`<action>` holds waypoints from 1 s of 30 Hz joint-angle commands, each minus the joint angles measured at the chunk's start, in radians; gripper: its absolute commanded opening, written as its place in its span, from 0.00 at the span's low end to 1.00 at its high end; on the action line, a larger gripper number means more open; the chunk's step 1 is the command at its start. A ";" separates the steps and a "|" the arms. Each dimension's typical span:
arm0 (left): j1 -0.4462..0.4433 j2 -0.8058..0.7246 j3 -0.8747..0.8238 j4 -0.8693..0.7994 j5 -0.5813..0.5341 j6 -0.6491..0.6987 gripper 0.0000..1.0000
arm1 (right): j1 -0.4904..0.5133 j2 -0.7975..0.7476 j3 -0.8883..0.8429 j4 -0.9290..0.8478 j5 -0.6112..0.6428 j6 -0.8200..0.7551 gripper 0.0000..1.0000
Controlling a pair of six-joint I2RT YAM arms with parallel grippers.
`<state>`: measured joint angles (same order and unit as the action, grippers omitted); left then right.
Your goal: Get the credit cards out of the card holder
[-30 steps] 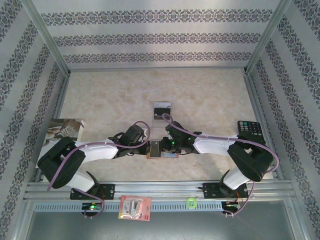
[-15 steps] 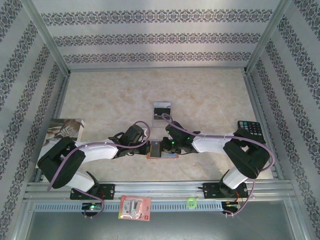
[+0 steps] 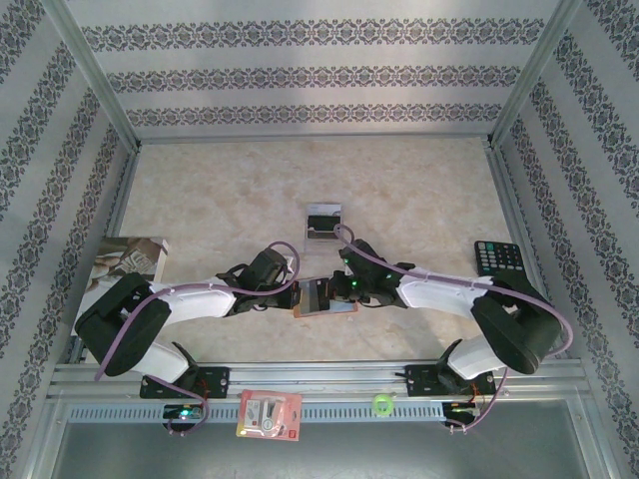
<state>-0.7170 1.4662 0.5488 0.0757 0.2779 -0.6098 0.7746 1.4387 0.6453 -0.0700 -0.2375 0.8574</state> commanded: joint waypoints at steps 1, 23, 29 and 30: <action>0.016 0.007 -0.012 -0.066 0.002 0.000 0.00 | -0.003 -0.046 0.000 -0.132 0.072 -0.070 0.00; 0.030 0.039 0.023 -0.060 0.026 0.024 0.00 | 0.129 0.069 0.190 -0.248 0.182 -0.104 0.15; 0.031 0.039 0.023 -0.056 0.027 0.022 0.00 | 0.124 0.068 0.192 -0.254 0.189 -0.113 0.14; 0.031 0.040 0.023 -0.057 0.026 0.023 0.00 | 0.122 0.062 0.195 -0.267 0.198 -0.120 0.10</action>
<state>-0.6971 1.4815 0.5632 0.0719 0.3061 -0.6083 0.8944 1.5082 0.8276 -0.3252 -0.0593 0.7506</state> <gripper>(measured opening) 0.063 0.126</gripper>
